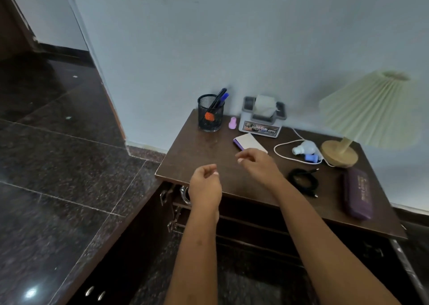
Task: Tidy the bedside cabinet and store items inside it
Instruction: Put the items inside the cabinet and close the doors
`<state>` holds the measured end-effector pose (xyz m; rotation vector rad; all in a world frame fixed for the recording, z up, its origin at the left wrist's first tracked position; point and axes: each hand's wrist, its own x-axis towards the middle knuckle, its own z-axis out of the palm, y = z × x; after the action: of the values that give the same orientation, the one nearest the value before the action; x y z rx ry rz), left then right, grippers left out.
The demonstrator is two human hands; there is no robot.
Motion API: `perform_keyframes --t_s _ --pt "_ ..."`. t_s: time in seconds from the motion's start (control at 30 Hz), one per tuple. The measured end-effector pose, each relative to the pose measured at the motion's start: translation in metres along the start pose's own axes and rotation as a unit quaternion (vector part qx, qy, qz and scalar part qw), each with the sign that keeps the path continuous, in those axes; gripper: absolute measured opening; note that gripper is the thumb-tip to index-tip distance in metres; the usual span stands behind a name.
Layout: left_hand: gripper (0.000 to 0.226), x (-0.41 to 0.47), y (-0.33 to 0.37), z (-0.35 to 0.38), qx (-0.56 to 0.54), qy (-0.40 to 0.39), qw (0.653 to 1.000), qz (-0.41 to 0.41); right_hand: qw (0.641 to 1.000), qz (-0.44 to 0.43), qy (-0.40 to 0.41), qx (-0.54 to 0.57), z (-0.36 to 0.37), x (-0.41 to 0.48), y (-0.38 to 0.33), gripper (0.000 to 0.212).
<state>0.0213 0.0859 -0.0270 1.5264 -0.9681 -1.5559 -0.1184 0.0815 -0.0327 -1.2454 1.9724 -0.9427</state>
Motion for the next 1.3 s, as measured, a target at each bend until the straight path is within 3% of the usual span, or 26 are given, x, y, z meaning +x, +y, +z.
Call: perform_keyframes --t_s 0.07,0.17,0.23,0.4,0.57,0.7,0.87,1.03,1.3 --pt "0.018 0.000 0.003 0.008 0.000 -0.016 1.000 -0.002 0.989 0.010 0.115 -0.087 0.006 0.016 0.016 0.038" --pt "0.018 0.008 0.004 0.011 0.006 -0.027 0.999 -0.023 0.988 0.050 0.083 -0.122 0.026 0.029 0.034 0.077" --pt "0.018 0.017 0.005 0.008 0.004 -0.022 0.999 -0.032 0.980 0.070 0.096 -0.161 0.038 0.038 0.040 0.084" --pt "0.018 0.034 0.000 0.000 -0.001 -0.015 0.999 -0.051 0.962 0.109 0.160 -0.191 0.044 0.068 0.040 0.075" --pt "0.017 0.036 -0.001 0.002 0.008 -0.030 0.997 -0.066 0.966 0.084 0.186 -0.162 0.042 0.063 0.041 0.057" --pt "0.015 0.033 -0.003 0.001 0.019 -0.048 0.997 -0.066 0.983 0.057 0.138 -0.104 0.038 0.034 0.040 0.057" --pt "0.039 0.028 -0.013 0.000 0.020 -0.072 0.995 -0.067 0.995 0.017 0.096 -0.030 0.043 -0.027 0.029 0.066" --pt "0.025 0.018 -0.017 -0.010 -0.012 -0.046 0.997 -0.063 0.999 -0.001 0.036 -0.002 0.054 -0.077 0.021 0.073" --pt "0.025 0.013 -0.026 -0.029 -0.014 -0.091 0.990 -0.103 0.973 0.118 -0.113 0.163 0.038 -0.093 0.013 0.027"
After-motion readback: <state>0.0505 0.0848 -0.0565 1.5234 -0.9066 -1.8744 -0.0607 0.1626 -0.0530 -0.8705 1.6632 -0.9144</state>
